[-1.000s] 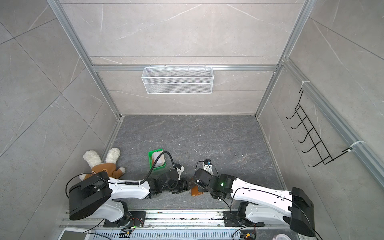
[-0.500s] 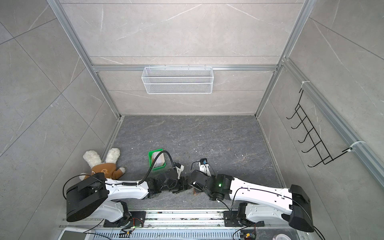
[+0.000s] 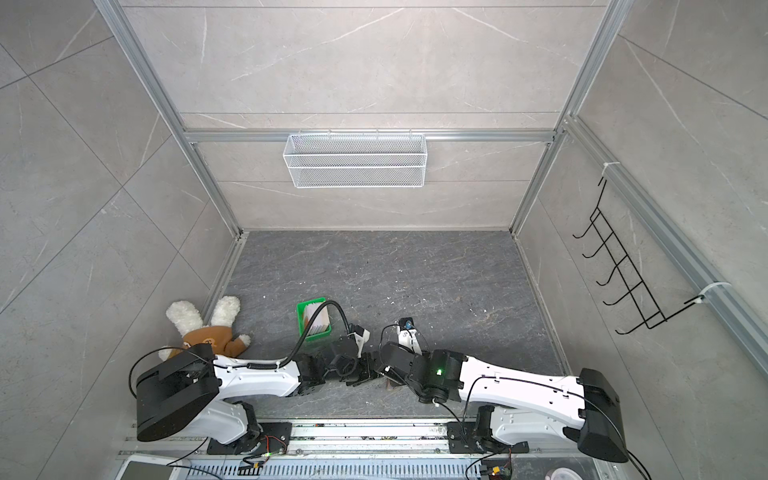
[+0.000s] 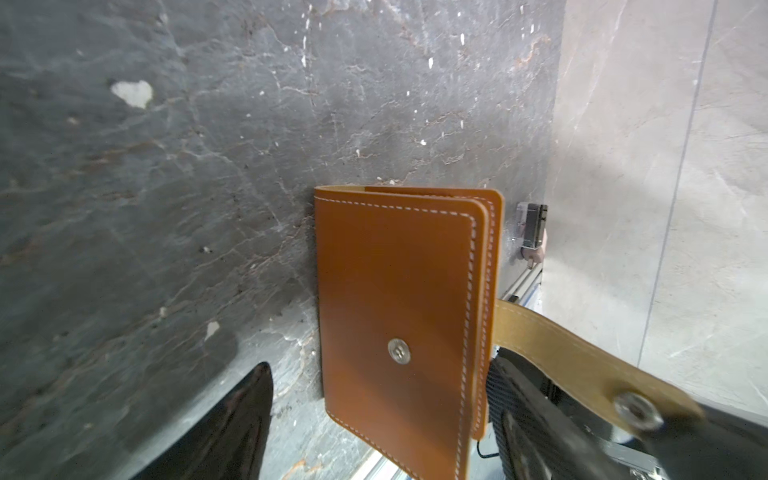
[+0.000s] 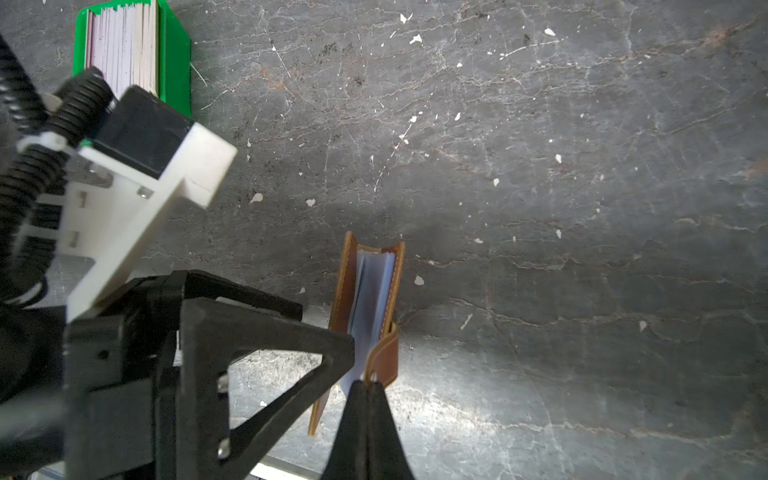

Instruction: Put the credit cards into the card holder

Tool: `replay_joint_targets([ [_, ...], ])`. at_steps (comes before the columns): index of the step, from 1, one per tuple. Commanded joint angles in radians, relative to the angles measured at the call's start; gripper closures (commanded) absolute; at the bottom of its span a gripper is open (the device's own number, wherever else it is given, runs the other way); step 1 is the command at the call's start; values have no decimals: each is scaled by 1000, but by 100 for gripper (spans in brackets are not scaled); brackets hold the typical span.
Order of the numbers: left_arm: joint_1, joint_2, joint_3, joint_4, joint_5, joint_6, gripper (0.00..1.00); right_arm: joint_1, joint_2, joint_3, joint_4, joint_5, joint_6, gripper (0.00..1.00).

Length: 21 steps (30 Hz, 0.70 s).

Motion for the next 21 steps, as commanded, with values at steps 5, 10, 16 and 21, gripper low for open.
replay_joint_targets([
  [5,0,-10,11,-11,-7,7,24,8,-16,-26,-26,42,35,100],
  [10,16,-56,-17,-53,-25,9,29,8,-15,-59,-26,55,64,100],
  [16,38,-101,-30,-148,-29,29,34,8,27,-58,-58,72,93,95],
  [21,42,-108,-50,-150,-24,22,38,7,42,-69,-39,64,98,84],
])
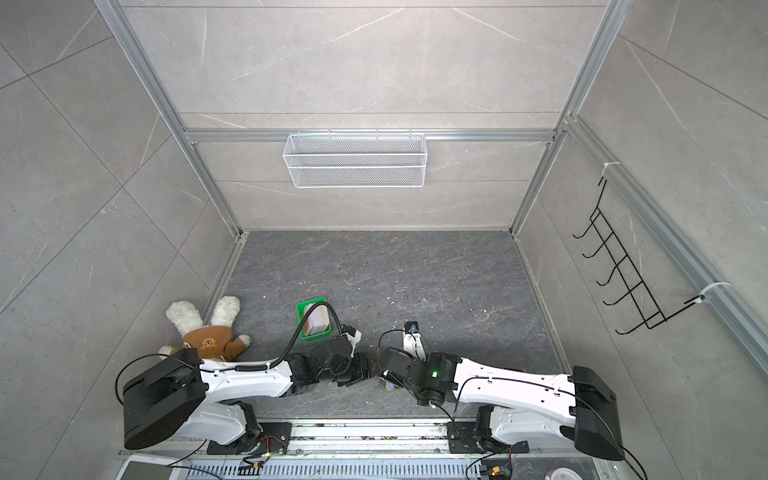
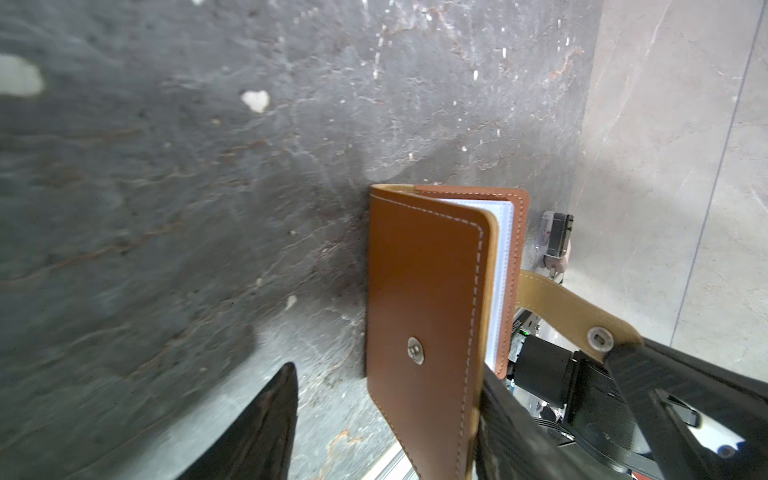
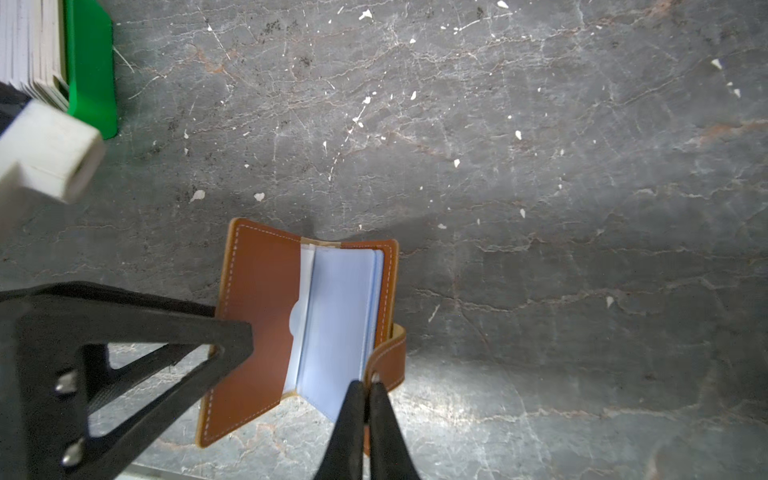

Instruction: Put the credit cards into the card holder

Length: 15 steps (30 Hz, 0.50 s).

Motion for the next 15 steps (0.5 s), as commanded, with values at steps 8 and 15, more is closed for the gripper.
replay_joint_targets([
  [8,5,-12,-33,-33,-6,31,43,-6,-60,-105,147,-42,-6,64],
  [15,5,-28,-41,-24,1,53,44,-5,-128,-128,196,-74,-23,62],
])
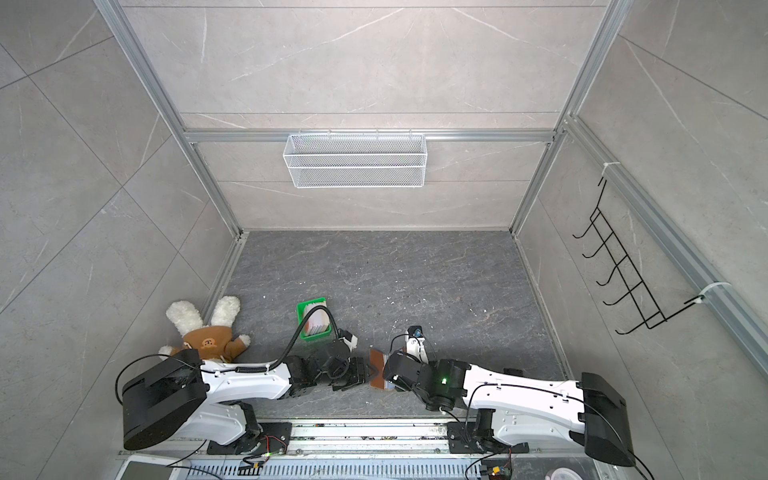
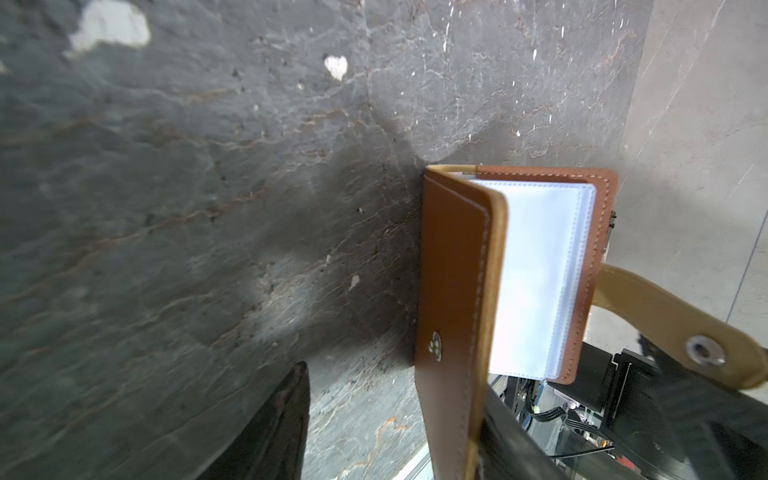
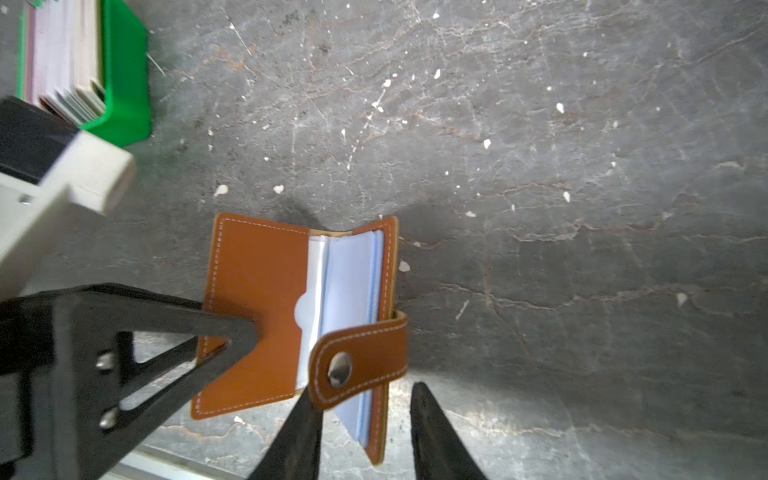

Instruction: Put the credit cards into the card holder

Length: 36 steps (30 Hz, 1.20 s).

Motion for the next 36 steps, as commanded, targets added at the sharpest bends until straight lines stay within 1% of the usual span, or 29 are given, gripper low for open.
replay_joint_targets([
  [1,5,-29,-9,9,1,39,44,-1,-36,-12,45,-23,-23,62],
  [3,5,-30,-18,24,1,40,45,1,-61,-12,54,-25,-19,61],
  [9,4,-53,-42,56,-12,40,46,2,-167,-29,122,-45,-53,52],
  [15,5,-59,-38,56,-23,57,47,7,-208,-14,154,-54,-101,51],
  [18,3,-53,-31,59,-26,59,48,7,-175,-10,177,-68,-105,52],
  [22,2,-42,-27,59,-33,61,49,7,-78,-5,244,-134,-126,53],
  [25,1,-39,-29,58,-38,59,49,7,-27,-28,320,-183,-113,53],
  [29,1,-39,-33,55,-46,57,51,-1,25,-58,367,-206,-96,53],
  [36,1,-42,-22,36,-42,62,52,-75,80,-154,440,-286,-32,54],
])
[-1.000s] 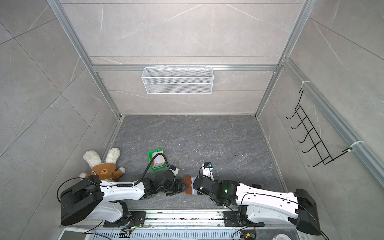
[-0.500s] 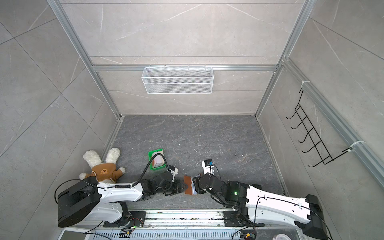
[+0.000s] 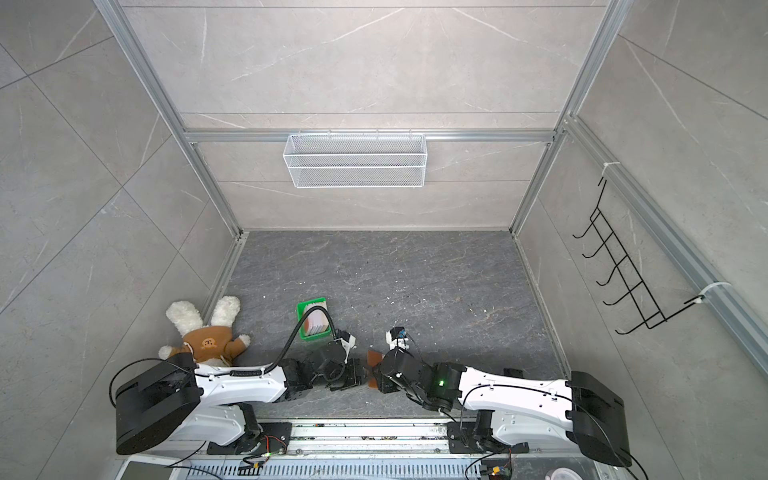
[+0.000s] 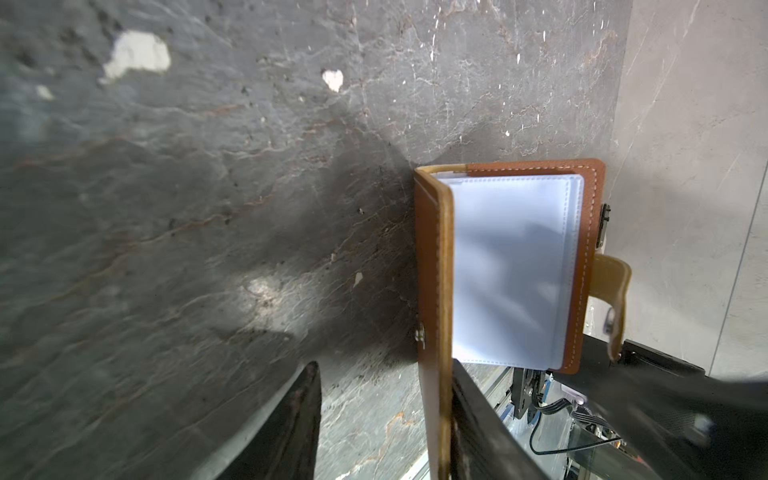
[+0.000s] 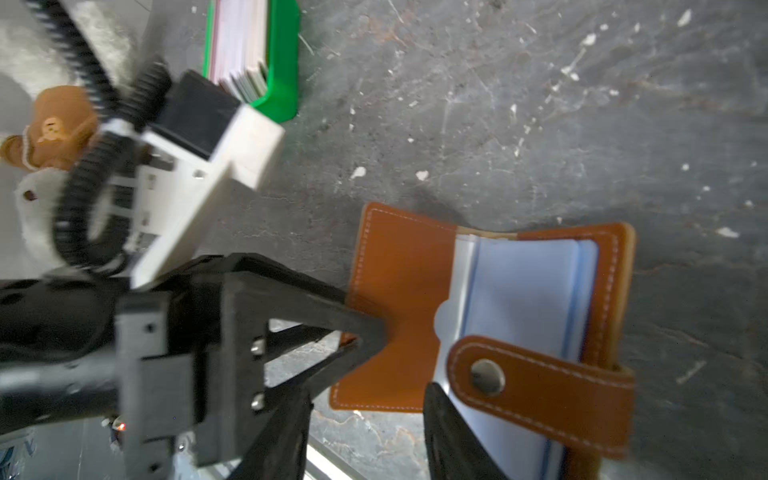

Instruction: Put the credit cards into the card holder

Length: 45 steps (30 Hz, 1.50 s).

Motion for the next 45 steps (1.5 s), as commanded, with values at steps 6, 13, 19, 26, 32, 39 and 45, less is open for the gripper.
replay_joint_targets([
  [6,2,-22,18,-28,-21,30,52,-70,82,-75,40,-77,79,56],
  [13,3,-47,16,-110,-49,35,54,-110,128,-129,58,-88,114,60],
  [19,4,-22,14,-122,-50,21,66,-112,159,-123,6,-46,108,61],
  [26,4,22,28,-111,-30,20,70,-109,132,-68,-78,-14,56,65],
  [32,2,13,31,-107,-33,22,74,-76,59,3,-137,22,-15,67],
  [39,2,7,38,-107,-30,28,75,-68,86,15,-10,-51,-46,72],
  [45,2,-38,33,-120,-33,36,73,-67,153,6,112,-110,-37,82],
])
